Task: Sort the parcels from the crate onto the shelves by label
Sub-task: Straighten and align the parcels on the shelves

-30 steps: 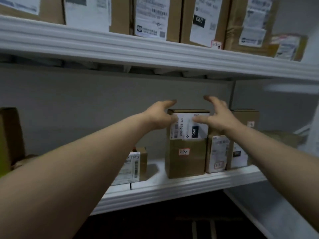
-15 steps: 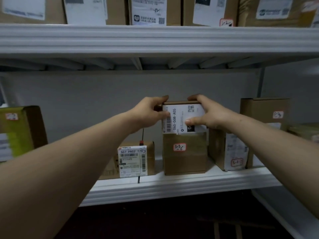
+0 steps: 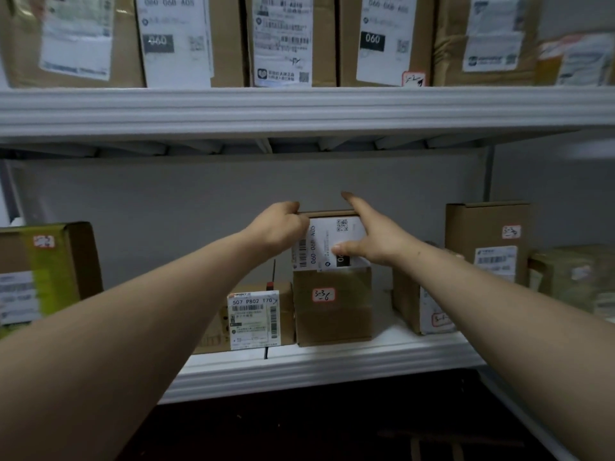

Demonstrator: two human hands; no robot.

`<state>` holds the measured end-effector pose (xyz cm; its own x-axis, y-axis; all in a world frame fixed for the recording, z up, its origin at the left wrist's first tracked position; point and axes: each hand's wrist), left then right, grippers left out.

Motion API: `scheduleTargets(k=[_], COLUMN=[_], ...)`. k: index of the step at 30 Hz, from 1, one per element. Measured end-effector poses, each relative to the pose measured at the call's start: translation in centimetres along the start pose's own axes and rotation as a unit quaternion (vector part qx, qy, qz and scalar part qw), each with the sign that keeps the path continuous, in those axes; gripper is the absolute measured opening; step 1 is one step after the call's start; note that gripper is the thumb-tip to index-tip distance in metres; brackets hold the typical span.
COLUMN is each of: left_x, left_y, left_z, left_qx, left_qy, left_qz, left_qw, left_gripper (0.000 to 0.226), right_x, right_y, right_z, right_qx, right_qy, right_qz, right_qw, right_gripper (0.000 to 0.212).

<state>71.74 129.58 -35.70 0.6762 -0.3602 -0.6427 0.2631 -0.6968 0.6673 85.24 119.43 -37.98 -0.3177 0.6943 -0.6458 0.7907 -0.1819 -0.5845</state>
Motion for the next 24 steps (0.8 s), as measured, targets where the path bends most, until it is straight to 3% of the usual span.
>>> scheduleTargets(k=[3, 5, 8, 10, 12, 14, 17, 24], left_x=[0.8, 1.4, 3.2, 5.4, 8.2, 11.3, 14.9, 18.2], left_y=[1.3, 2.4, 4.4, 6.1, 7.6, 8.5, 9.4, 9.0], left_z=[0.5, 0.8, 1.1, 1.2, 1.3, 1.1, 0.1, -2.5], left_qx=[0.025, 0.083, 0.228, 0.312, 0.338, 0.316, 0.255, 0.201], left_qy=[0.042, 0.092, 0.151, 0.147, 0.108, 0.051, -0.025, -0.098], left_qz=[-0.072, -0.1, -0.126, -0.141, -0.159, -0.191, -0.257, -0.337], left_qw=[0.996, 0.987, 0.953, 0.928, 0.921, 0.928, 0.932, 0.915], left_gripper=[0.055, 0.057, 0.06, 0.06, 0.057, 0.051, 0.043, 0.031], right_x=[-0.5, -1.5, -4.6, -7.0, -9.2, -10.8, -12.2, -13.0], right_y=[-0.1, 0.2, 2.0, 4.2, 7.0, 9.9, 13.7, 16.6], right_z=[0.7, 1.3, 2.4, 3.5, 4.5, 5.5, 6.3, 4.7], right_qx=[0.016, 0.024, 0.014, 0.001, 0.019, 0.074, 0.169, 0.205], right_qy=[-0.034, -0.019, 0.122, 0.248, 0.362, 0.421, 0.417, 0.302], right_qz=[-0.022, -0.035, -0.056, -0.032, -0.015, -0.029, -0.05, -0.102], right_qw=[0.999, 0.999, 0.991, 0.968, 0.932, 0.904, 0.892, 0.925], right_gripper=[0.111, 0.108, 0.075, 0.053, 0.039, 0.036, 0.043, 0.064])
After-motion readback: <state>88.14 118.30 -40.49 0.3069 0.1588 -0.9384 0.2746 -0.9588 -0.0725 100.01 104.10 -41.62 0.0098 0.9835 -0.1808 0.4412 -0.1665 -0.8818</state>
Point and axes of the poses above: each hand's wrist, its own z-axis away from the middle knuckle, its own x-axis out of the palm, y = z × x, and after that the axes turned 5 degrees about y, right-handed
